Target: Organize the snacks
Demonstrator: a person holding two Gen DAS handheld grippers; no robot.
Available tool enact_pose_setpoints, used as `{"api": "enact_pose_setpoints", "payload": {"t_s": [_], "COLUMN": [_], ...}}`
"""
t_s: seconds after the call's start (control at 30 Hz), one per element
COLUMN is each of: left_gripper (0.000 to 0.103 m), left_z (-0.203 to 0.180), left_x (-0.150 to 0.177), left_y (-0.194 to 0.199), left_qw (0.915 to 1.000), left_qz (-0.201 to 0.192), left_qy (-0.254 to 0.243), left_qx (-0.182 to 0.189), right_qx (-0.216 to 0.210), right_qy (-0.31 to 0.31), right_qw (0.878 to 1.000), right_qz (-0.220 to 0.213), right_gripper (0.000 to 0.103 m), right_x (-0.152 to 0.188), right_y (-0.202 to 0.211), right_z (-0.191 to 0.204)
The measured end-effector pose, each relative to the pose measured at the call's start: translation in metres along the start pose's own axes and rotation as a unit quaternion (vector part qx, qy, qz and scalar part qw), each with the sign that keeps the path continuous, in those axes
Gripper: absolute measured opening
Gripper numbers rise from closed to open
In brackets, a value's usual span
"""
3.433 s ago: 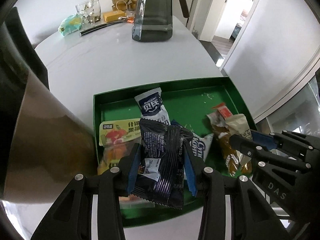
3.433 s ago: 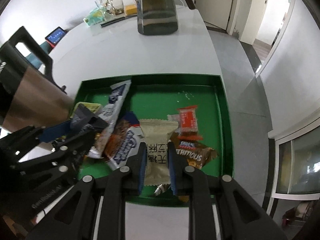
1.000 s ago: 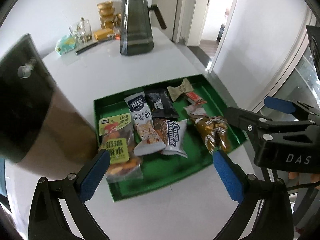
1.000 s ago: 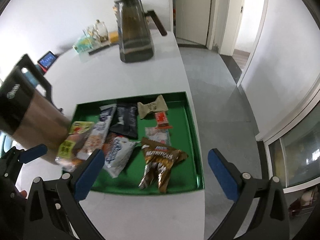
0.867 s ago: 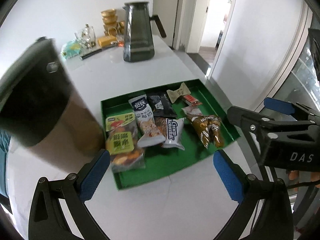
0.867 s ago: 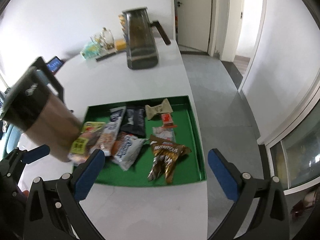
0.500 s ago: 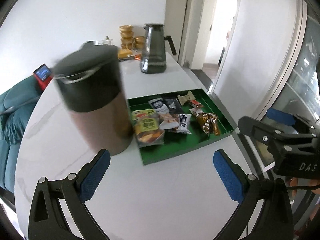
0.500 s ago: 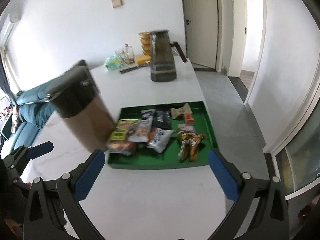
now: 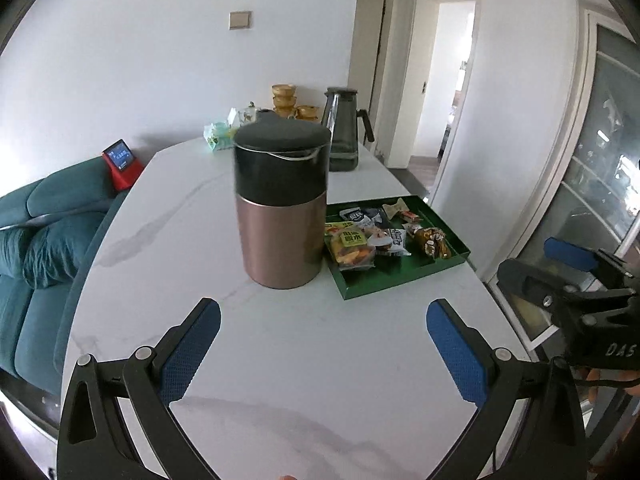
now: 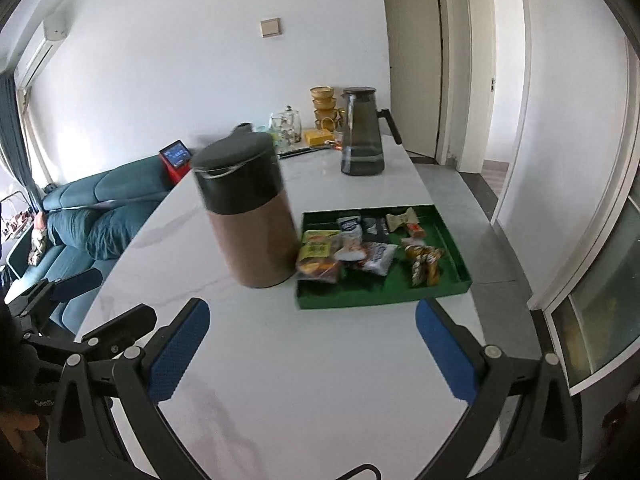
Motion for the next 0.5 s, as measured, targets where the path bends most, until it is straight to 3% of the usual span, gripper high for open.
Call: {"api": "enact_pose_setpoints", "payload": {"t_s": [0.23,0.5], "left_gripper": [0.101,0.101], "left_z": [0.024,0.04], "left_x": [0.015,0.026], "left_y": [0.027,0.042], "left_qw": [0.9997,0.9993], "left_qz": [-0.015,-0.026], "left_qy": [-0.016,-0.018], "left_qx": [-0.015,-0.021], "right_qx": [0.01,0.014], "right_qy": [0.003,0.0], "right_qw": [1.0,1.0], "right_qz": [-0.009,-0.017], "right_gripper": [0.103,0.103], "right_x": [0.024,0.034], "right_y": [0.022,0.031], "right_z": [0.043,0.062]}}
Point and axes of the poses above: each gripper's, at about its wrist camera, not at the fingertips, and y roughly against the way its jaws point, z to its left, x to its underside, the point moved 6 cm from there along -y, roughly the way its jaws point, and after that the axes turned 5 degrees about z, right-handed, at the moved point
